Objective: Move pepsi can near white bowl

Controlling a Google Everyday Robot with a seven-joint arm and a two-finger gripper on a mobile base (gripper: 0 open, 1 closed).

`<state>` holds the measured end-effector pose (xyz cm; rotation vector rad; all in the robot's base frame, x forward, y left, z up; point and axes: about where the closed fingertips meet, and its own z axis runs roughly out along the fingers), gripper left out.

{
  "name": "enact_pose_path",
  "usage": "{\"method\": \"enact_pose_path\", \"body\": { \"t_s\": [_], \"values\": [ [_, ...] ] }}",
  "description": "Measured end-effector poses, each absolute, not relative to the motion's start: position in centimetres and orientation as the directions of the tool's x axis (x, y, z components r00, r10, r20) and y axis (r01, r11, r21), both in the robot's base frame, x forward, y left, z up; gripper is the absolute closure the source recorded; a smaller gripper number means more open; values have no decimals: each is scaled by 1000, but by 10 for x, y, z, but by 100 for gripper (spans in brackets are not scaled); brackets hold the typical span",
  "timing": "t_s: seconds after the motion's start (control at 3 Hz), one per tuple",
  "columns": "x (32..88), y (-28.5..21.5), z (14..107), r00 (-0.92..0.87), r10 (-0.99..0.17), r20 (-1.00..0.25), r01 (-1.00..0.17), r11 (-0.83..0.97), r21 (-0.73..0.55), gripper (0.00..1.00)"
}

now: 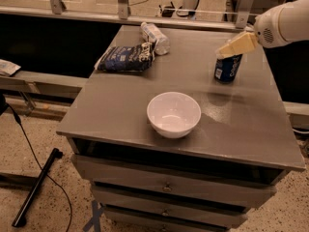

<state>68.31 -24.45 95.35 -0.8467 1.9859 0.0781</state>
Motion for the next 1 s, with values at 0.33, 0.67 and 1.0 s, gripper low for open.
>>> {"method": "enact_pose_path", "body": {
  "t_s": [0.33,0.67,1.0],
  "values": [
    [697,-254,937,-351,-484,-801,-572,788,-225,17],
    [704,-256,923,-376,-446,-812,-579,797,-170,42],
    [704,-250,916,-390,-445,-806,-609,781,-137,64]
  ]
}}
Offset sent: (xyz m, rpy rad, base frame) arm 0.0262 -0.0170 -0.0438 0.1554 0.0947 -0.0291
